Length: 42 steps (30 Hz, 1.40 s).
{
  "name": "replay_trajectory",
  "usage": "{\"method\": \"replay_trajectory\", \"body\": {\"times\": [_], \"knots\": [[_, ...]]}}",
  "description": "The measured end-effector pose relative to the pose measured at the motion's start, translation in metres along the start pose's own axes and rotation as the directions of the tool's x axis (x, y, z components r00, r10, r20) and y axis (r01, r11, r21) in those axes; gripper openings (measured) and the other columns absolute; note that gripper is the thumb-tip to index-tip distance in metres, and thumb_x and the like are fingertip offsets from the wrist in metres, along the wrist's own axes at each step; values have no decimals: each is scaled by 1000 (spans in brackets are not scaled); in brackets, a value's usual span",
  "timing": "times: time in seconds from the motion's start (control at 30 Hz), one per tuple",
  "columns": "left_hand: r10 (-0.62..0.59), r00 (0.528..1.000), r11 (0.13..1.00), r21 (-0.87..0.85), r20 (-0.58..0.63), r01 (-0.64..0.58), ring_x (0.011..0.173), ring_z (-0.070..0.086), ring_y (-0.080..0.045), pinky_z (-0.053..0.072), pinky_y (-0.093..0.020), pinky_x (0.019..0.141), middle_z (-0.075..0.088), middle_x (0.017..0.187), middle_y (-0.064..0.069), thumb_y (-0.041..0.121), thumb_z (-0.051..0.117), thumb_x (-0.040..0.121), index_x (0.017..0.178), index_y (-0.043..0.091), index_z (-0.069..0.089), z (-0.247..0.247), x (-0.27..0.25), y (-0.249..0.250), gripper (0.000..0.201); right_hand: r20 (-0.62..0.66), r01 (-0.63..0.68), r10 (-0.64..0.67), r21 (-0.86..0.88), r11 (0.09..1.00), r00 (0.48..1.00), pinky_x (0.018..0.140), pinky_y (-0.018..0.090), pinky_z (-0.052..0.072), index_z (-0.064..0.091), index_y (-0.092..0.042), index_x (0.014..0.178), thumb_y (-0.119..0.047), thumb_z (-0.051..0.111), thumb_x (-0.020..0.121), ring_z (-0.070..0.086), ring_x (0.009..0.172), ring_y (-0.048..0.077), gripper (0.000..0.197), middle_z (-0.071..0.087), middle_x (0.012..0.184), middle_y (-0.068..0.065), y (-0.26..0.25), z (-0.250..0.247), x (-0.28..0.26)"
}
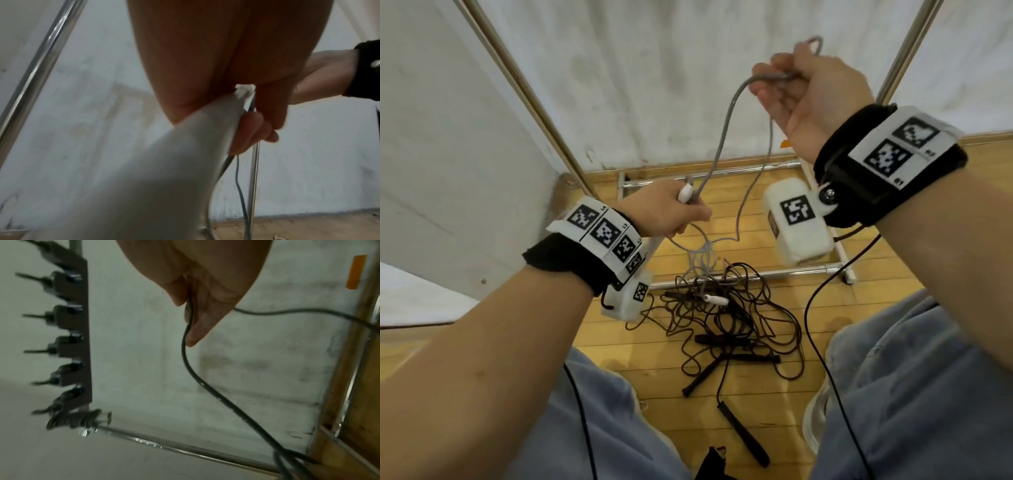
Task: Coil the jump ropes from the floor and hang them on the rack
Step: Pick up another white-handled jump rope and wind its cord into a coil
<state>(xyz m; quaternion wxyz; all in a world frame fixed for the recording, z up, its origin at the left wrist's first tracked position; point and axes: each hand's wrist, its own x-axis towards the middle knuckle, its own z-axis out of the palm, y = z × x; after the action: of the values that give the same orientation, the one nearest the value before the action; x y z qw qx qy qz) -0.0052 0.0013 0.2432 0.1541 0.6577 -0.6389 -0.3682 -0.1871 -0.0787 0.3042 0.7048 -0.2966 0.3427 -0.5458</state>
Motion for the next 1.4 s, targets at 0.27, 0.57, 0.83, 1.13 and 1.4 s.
{"method": "replay_trajectory", "body": {"times": [0.27, 0.57, 0.83, 1.13, 1.4], "knots": [[27, 918, 818, -519, -395, -247, 44, 54, -11, 37, -21, 40, 58, 55, 4, 19, 50, 99, 74, 9, 62, -5, 6, 15, 29, 19, -324, 350, -340, 883, 936, 73, 31, 50, 50, -2, 91, 3, 45, 83, 62, 85, 24, 11, 59, 102, 16, 33, -5, -13], [-64, 906, 659, -699, -418, -277, 44, 48, -12, 34, -22, 41, 57, 61, 3, 26, 48, 100, 75, 11, 60, -23, 5, 17, 32, 249, 182, 562, -968, 173, 789, 70, 24, 49, 59, -19, 90, -26, 52, 94, 59, 74, 8, 11, 66, 79, -10, 92, -11, -33], [-151, 912, 833, -546, -381, -90, 46, 48, -9, 38, -23, 43, 69, 74, 5, 62, 52, 86, 91, 15, 70, -27, 2, -4, 50, 210, -90, 353, -736, 671, 912, 49, 21, 54, 54, -6, 82, -7, 41, 98, 65, 55, 19, 21, 64, 69, 12, 70, 7, -31], [9, 992, 966, -255, -128, -41, 58, 51, -14, 42, -25, 50, 61, 62, 4, 21, 64, 90, 81, 16, 71, -13, -4, -12, 13, 85, -141, 161, -204, 969, 983, 61, 24, 57, 51, -5, 91, -18, 39, 101, 68, 70, 23, 20, 64, 71, 9, 40, 12, -14], [-14, 918, 803, -552, -397, -227, 45, 45, -12, 34, -22, 41, 56, 53, 4, 18, 52, 97, 76, 14, 65, -20, 2, 3, 25, 382, 254, 333, -894, 369, 862, 88, 35, 45, 65, -18, 100, -3, 58, 86, 58, 106, 25, 22, 64, 112, 13, 63, 11, -24]]}}
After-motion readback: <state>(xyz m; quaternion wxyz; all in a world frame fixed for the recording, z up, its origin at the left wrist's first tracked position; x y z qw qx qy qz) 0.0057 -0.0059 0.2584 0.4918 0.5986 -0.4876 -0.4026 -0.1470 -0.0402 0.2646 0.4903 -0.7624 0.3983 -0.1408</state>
